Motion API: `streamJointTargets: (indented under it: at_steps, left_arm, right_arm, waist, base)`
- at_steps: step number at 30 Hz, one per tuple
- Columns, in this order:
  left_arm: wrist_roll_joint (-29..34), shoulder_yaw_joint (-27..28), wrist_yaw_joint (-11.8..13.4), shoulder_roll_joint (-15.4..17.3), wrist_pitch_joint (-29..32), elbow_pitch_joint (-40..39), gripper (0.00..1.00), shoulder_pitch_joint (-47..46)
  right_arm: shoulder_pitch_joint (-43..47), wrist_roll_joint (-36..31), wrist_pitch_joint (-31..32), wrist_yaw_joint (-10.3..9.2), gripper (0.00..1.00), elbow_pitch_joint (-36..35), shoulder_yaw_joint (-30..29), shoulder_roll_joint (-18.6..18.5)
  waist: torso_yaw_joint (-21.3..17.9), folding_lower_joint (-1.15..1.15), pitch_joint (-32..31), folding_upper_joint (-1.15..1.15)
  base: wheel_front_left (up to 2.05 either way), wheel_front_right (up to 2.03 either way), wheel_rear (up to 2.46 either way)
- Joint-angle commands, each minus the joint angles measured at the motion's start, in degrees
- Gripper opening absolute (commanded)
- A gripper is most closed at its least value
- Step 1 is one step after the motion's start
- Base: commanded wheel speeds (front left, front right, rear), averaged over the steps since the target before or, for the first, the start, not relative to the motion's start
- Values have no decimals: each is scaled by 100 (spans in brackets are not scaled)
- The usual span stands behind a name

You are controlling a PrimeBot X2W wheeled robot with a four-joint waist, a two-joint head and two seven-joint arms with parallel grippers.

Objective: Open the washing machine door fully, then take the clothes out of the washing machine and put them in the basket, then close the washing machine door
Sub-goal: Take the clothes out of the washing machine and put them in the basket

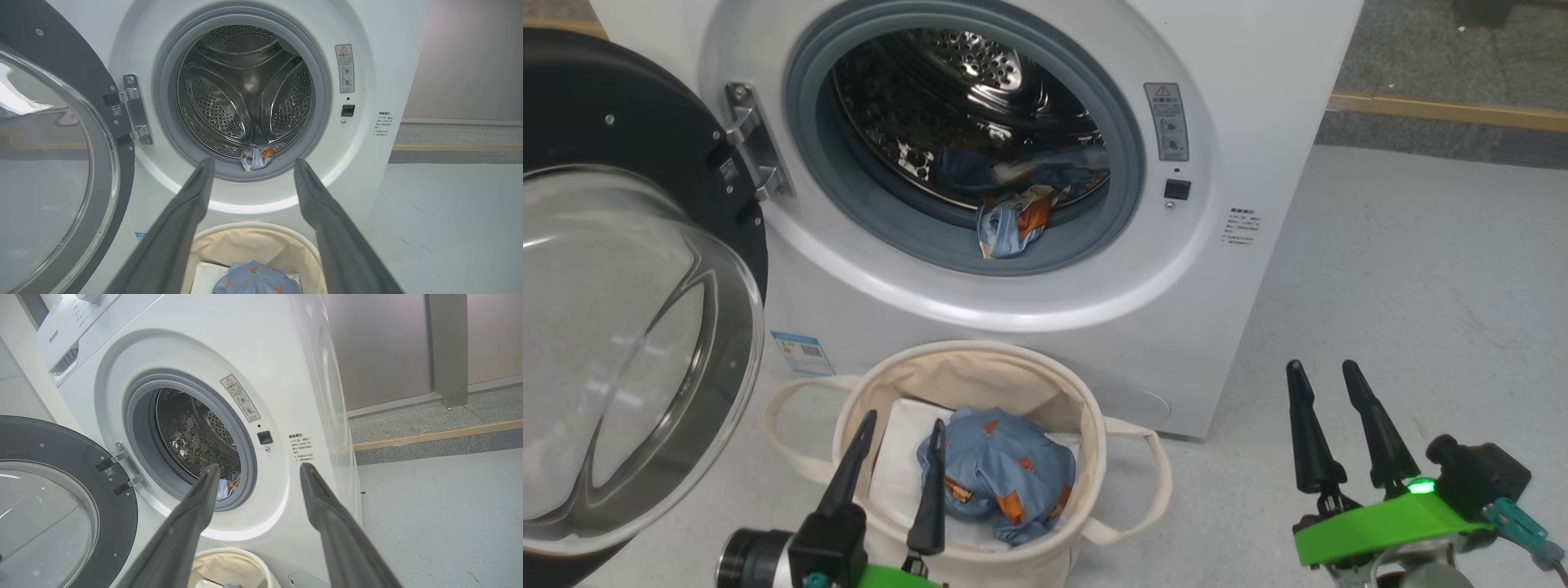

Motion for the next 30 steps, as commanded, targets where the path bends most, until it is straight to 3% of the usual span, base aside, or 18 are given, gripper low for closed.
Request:
streamJointTargets:
  at_steps: [1, 30]
  left_arm:
    - [58, 152, -34, 77, -27, -167, 100, -187]
    - [156, 51, -119, 11, -27, 123, 100, -180]
  right_arm:
    - [-105, 30, -70, 5, 100, -157, 99, 5]
    - [-124, -73, -70, 5, 100, -31, 98, 5]
  waist:
    - [-11, 0, -24, 0]
    - [-112, 0, -32, 0]
  base:
    - [0, 0, 0]
    - [0, 0, 0]
